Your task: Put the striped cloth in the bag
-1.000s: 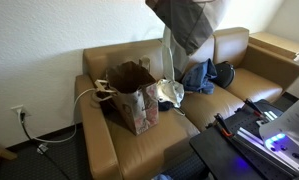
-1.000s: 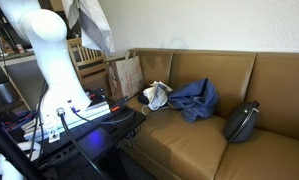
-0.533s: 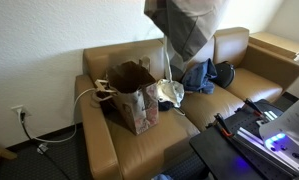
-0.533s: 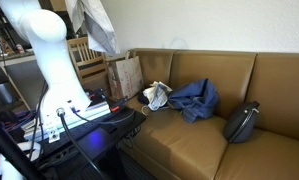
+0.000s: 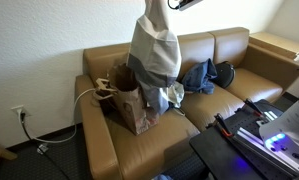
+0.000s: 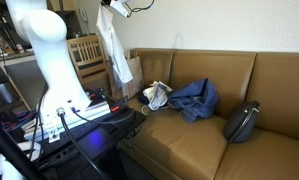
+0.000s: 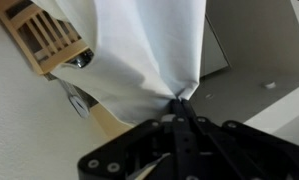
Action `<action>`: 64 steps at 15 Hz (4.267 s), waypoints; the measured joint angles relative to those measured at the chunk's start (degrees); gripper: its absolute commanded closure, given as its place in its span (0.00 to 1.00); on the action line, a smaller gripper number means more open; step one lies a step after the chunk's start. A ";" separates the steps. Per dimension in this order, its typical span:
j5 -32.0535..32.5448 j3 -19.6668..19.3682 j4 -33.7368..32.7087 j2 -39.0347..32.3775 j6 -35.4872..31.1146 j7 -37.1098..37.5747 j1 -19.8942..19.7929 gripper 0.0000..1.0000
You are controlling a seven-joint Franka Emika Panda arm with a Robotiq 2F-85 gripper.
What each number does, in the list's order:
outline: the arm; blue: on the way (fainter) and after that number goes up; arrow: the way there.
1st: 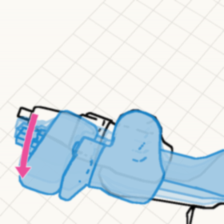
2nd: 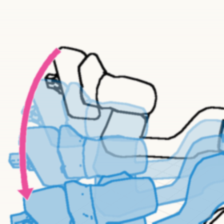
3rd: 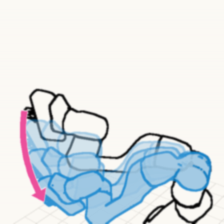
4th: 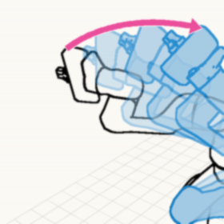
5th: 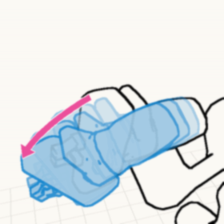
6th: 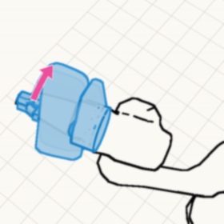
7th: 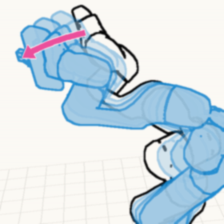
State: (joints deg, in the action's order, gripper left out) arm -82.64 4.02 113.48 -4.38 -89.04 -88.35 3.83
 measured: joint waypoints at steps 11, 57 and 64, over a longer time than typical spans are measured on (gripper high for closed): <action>5.74 6.82 -11.99 17.03 -18.66 18.44 7.99 1.00; -16.16 4.22 4.98 -2.09 -41.20 -39.82 5.35 1.00; -15.43 2.96 6.87 -10.26 -45.91 -47.90 5.96 1.00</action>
State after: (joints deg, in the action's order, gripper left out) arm -98.08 6.99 120.35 -14.64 -134.94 -136.24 9.80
